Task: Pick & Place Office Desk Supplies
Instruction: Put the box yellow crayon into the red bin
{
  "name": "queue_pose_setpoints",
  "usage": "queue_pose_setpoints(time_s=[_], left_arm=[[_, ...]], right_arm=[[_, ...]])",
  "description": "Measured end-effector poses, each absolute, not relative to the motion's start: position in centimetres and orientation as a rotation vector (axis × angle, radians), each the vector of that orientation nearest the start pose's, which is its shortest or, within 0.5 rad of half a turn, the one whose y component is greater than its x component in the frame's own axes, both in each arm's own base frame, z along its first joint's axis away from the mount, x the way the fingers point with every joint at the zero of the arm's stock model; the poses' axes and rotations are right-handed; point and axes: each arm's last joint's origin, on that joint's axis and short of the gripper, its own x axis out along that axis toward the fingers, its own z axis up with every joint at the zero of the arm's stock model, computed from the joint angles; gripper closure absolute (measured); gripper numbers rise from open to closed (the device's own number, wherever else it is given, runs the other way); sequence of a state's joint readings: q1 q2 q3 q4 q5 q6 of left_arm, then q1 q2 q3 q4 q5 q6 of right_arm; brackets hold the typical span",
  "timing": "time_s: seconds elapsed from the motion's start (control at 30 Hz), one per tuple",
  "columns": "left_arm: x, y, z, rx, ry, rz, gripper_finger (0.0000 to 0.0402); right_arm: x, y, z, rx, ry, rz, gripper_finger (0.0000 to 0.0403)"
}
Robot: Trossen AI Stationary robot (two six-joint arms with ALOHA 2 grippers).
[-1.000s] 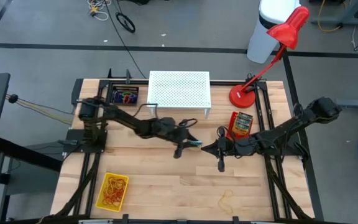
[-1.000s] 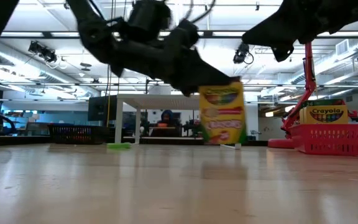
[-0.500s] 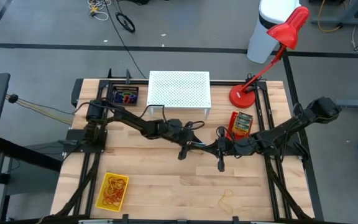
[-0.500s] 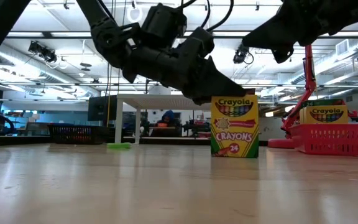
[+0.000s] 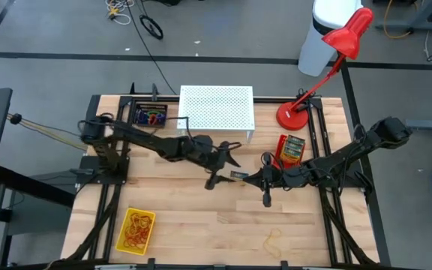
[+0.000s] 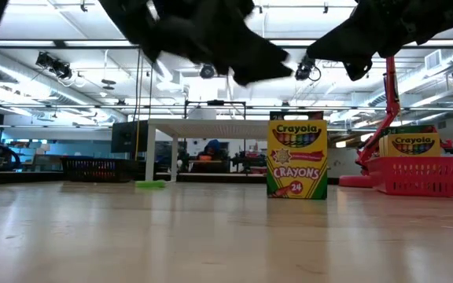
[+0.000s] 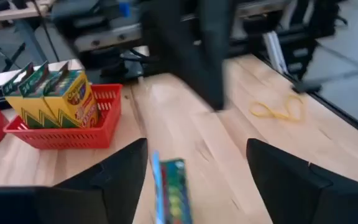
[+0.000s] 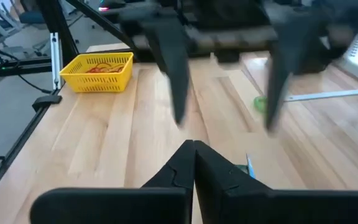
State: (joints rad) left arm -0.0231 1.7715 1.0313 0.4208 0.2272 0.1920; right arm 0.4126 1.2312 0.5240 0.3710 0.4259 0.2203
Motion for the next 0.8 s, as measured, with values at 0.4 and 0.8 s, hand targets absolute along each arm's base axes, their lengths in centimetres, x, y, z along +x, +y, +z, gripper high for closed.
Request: queue_pose_setpoints(time_s=[0.4, 0.8], left_arm=[[29.7, -1.7, 18.0, 0.110, 0.290, -0.211, 0.0353], [21.6, -2.6, 13.6, -0.132, 0.085, -0.153, 0.0388]], right_arm=[[23.7, 9.0, 20.5, 0.226, 0.265, -0.061, 0.0384], [25.4, 8.3, 22.1, 0.368, 0.238, -0.090, 0.0388]])
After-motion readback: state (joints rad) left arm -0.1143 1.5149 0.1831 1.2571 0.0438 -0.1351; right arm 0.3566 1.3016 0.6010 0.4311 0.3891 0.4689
